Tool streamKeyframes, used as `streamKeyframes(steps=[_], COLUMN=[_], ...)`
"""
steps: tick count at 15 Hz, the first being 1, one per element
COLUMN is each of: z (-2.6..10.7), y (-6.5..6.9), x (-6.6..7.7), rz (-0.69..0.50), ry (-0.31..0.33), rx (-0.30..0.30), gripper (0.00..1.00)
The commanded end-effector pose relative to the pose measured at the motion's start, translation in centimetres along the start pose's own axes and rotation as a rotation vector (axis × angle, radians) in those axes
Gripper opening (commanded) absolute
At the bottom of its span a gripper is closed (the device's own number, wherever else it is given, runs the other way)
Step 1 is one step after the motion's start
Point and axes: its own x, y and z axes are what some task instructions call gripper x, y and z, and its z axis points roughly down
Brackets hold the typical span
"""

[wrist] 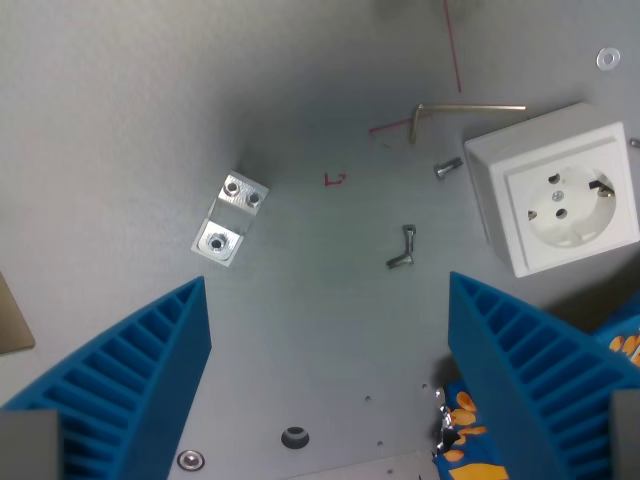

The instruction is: Rotate around base positive y

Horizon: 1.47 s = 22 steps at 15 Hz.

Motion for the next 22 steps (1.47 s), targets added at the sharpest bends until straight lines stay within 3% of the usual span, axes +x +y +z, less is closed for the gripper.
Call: streamKeyframes(steps=[1,22], z=[-0.16,-0.16], y=[0.00,0.00], x=[0.02,0.02], rz=[0.001,-0.001], ry=[-0.010,-0.284], rx=[-0.002,-0.060], gripper=[1.00,1.00])
